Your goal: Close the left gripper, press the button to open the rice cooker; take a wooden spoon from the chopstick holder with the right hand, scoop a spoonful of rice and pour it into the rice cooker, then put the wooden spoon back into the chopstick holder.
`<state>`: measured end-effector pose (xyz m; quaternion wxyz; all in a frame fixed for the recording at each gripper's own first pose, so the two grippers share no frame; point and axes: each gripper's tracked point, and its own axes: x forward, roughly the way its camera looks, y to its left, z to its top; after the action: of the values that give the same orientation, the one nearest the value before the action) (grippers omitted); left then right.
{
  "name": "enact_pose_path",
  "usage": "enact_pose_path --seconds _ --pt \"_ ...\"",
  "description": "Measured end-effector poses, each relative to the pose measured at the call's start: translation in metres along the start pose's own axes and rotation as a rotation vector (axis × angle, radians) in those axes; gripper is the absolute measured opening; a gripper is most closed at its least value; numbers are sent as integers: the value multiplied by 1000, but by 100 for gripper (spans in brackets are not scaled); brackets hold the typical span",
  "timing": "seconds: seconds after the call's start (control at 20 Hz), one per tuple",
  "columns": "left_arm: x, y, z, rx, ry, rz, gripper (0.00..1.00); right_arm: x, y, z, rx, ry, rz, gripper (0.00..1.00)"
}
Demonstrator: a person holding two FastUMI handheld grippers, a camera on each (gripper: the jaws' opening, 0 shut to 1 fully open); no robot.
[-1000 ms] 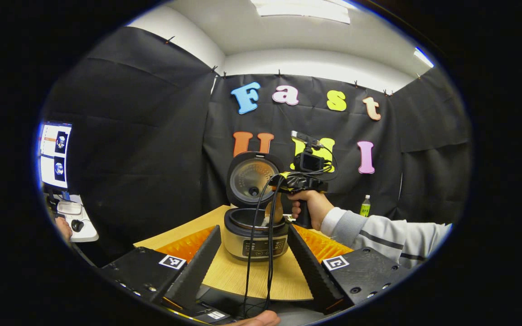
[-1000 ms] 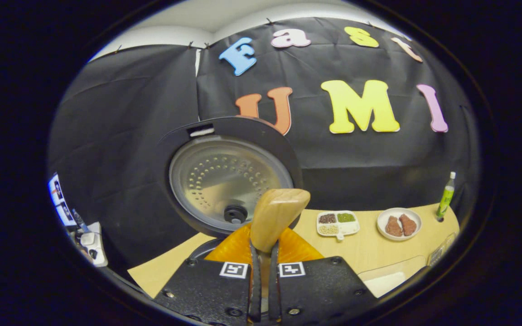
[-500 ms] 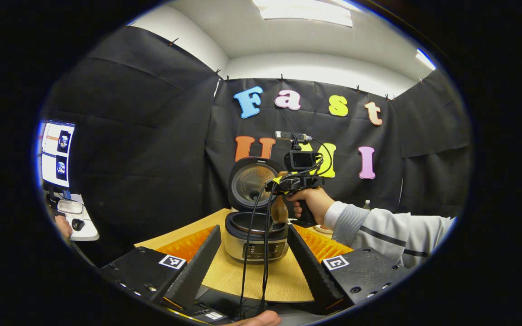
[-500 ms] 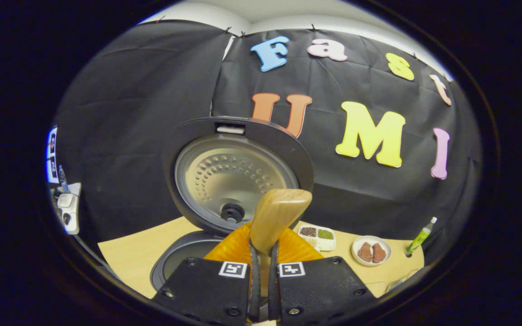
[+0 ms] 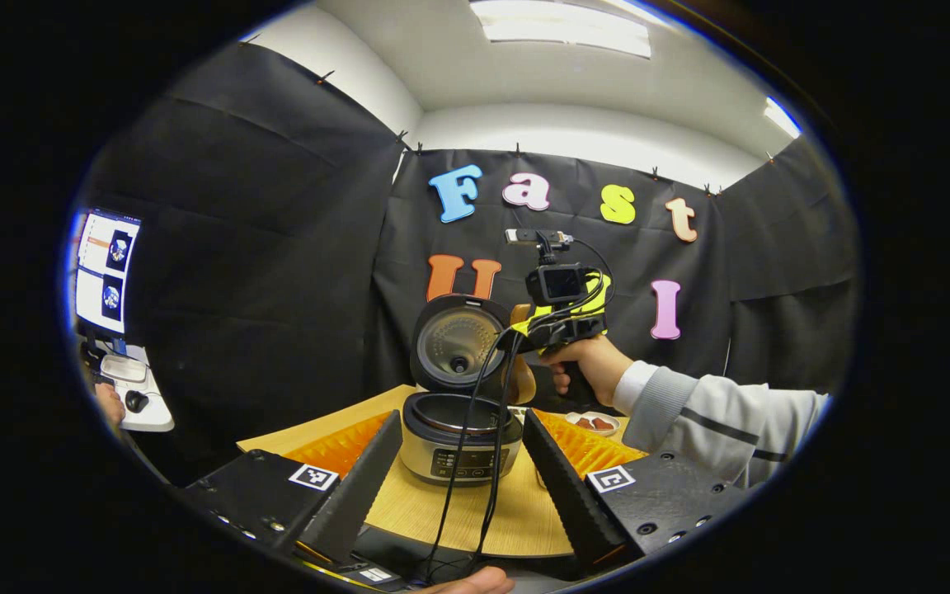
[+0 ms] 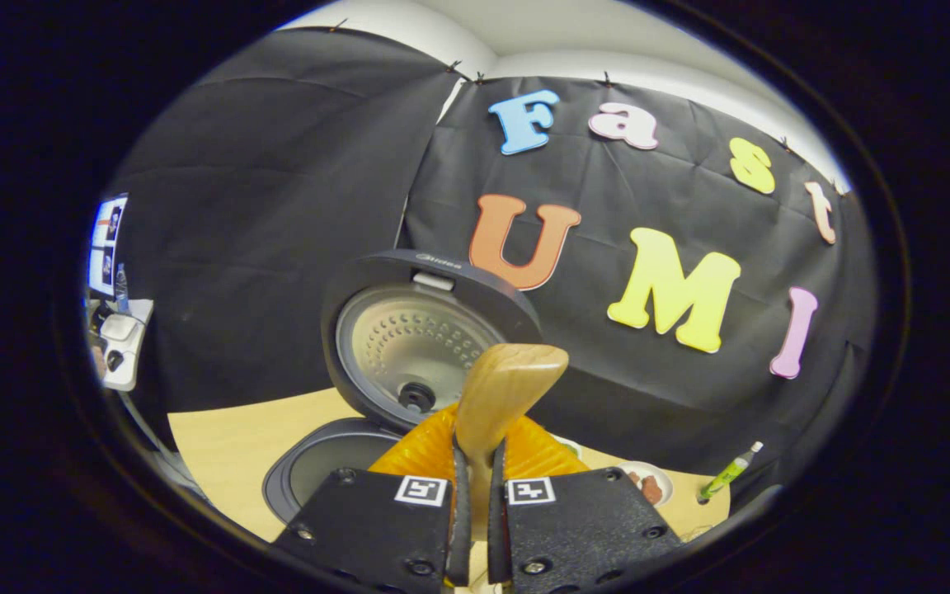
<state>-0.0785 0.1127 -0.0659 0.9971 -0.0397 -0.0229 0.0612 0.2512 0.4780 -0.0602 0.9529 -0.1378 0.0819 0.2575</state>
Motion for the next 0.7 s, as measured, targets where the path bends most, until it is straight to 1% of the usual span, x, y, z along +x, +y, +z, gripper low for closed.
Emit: enact_pose_path --seconds 0.2,0.35,0.5,0.7 --pt "-5 -15 7 31 -23 -19 94 -26 -45 19 63 -24 -42 13" --pt "-7 -27 9 41 -32 -38 94 -45 -89 25 90 -37 -97 13" --pt "-7 -36 10 57 -37 -58 94 -64 -137 20 105 -36 -146 14" --pt "-7 -50 6 63 -31 -90 94 -85 -216 0 141 -33 -248 14"
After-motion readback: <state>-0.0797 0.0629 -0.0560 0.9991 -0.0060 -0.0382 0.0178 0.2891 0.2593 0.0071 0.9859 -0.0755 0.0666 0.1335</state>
